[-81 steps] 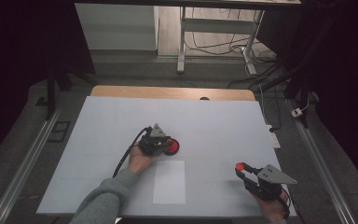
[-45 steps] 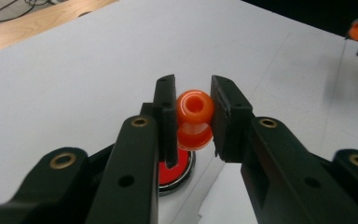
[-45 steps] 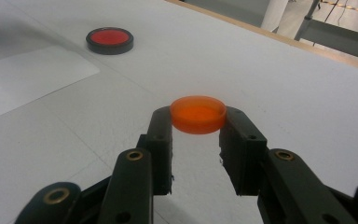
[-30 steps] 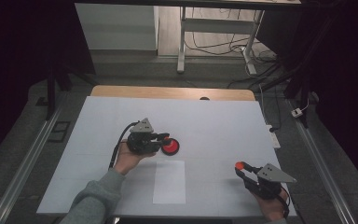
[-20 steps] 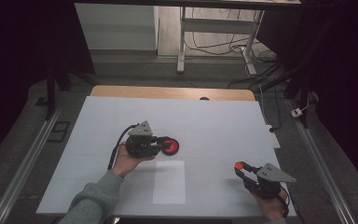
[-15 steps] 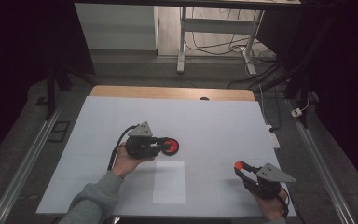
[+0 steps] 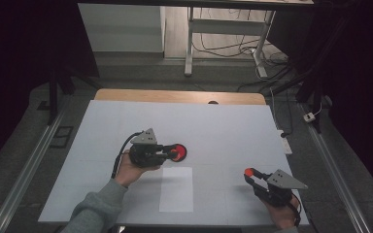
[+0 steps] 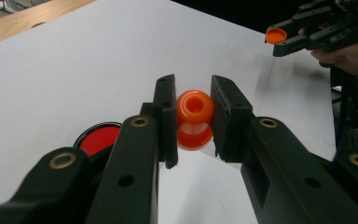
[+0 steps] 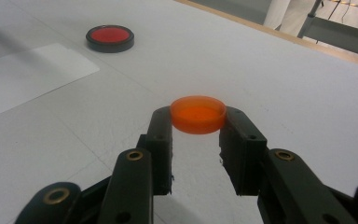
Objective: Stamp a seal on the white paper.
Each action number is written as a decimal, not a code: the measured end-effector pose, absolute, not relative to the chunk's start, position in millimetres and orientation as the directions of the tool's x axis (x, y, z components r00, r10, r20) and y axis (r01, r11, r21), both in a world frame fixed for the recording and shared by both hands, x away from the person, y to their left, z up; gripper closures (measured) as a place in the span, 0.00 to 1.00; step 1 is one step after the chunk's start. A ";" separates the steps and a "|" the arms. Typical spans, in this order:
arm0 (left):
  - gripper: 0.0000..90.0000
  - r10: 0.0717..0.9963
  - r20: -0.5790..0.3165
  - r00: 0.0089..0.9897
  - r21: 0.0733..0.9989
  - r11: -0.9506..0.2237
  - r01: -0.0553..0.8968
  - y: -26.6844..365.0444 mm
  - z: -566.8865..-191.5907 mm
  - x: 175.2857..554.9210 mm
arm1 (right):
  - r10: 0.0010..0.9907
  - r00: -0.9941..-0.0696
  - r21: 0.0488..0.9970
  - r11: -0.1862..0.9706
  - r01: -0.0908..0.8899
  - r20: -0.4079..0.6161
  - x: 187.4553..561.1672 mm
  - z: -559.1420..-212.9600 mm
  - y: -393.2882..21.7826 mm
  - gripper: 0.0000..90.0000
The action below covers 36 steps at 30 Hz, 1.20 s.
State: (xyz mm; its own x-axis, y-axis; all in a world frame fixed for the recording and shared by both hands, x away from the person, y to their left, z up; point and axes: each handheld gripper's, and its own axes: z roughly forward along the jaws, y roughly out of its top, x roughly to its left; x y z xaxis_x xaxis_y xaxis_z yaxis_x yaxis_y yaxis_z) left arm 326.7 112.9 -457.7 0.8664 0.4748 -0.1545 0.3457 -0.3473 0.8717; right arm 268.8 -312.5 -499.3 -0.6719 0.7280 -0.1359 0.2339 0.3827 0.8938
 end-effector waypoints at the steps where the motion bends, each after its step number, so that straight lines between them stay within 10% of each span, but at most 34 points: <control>1: 0.81 0.473 -0.157 0.867 0.871 -0.347 0.347 113.1 -458.2 326.9 | 0.728 -0.672 0.894 0.382 0.235 -0.134 269.0 -499.4 -312.7 0.72; 36: 0.81 0.462 -0.171 0.870 0.855 -0.370 0.365 108.5 -472.2 295.9 | 0.726 -0.674 0.895 0.381 0.230 -0.136 269.2 -498.9 -310.9 0.72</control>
